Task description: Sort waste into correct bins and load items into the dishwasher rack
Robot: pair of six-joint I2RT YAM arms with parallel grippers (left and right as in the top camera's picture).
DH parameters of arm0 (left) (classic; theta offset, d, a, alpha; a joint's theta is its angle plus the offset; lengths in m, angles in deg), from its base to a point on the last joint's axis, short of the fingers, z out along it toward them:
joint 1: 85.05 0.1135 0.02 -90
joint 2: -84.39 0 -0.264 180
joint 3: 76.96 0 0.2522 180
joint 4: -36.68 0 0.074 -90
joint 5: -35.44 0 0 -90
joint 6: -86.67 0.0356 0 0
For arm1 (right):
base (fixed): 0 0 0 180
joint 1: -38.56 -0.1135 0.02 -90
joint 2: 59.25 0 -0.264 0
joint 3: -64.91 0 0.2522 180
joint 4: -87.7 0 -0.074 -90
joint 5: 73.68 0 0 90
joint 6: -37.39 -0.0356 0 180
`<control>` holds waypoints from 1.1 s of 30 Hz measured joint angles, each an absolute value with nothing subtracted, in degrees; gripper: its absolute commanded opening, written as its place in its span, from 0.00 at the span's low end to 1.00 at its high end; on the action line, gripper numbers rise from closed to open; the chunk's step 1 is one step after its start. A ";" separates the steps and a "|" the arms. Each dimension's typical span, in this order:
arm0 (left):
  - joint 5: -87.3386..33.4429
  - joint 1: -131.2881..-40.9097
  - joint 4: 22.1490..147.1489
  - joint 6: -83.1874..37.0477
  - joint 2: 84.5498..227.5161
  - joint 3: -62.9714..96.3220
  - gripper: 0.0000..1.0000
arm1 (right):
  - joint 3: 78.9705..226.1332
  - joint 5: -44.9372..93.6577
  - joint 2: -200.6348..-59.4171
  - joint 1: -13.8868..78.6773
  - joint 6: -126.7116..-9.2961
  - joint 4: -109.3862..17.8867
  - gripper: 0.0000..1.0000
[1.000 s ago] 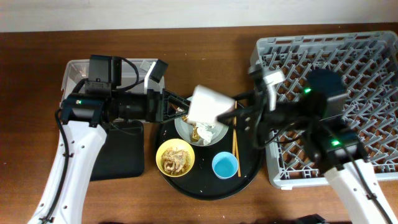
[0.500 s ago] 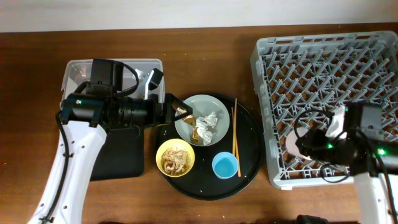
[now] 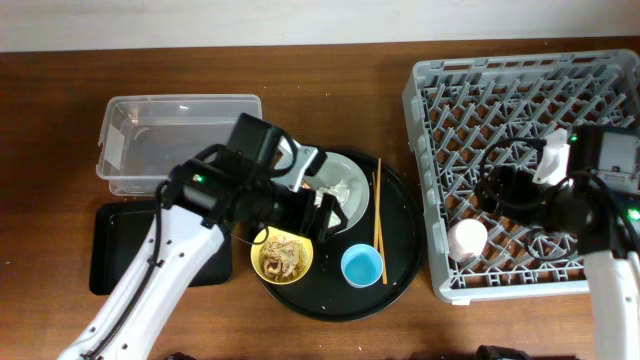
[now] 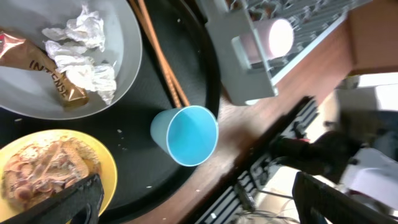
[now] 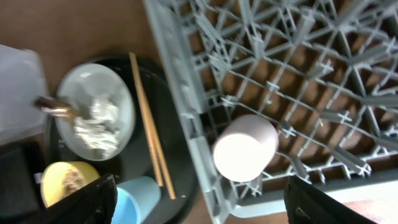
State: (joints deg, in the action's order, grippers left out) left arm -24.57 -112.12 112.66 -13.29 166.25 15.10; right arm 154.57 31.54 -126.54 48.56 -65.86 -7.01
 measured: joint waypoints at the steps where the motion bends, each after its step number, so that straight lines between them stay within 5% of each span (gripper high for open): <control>1: -28.06 -113.82 113.60 -13.40 166.25 15.10 0.82 | 154.88 33.00 -125.64 48.56 -65.69 -6.81 0.85; 6: -46.09 -128.05 108.42 -16.35 168.72 9.72 0.72 | 154.88 34.71 -125.47 48.56 -65.62 -5.87 0.86; 9: -53.83 -133.67 103.09 -17.77 177.75 6.95 0.50 | 154.88 34.91 -125.45 48.56 -65.45 -4.41 0.86; 11: -55.60 -134.22 101.56 -18.08 182.27 6.66 0.15 | 154.88 34.91 -125.47 48.56 -65.45 -3.01 0.86; 13: -56.37 -134.20 101.29 -18.29 182.75 6.51 0.01 | 154.88 34.91 -125.47 48.56 -65.45 -2.46 0.86; 18: -54.73 -134.06 103.76 -18.36 182.60 7.43 0.00 | 154.88 34.95 -125.45 48.56 -65.45 -2.07 0.86; 21: -48.85 -126.39 110.58 -18.32 180.17 12.19 0.00 | 154.88 39.06 -125.45 48.51 -61.49 -1.54 0.85; 26: -11.32 -99.77 99.11 -17.64 169.84 17.27 0.01 | 154.88 53.79 -125.47 41.15 -49.49 -2.96 0.86; 33: 24.48 -95.90 96.42 -17.64 170.23 17.18 0.00 | 154.77 73.92 -125.69 30.66 -48.40 -27.03 0.93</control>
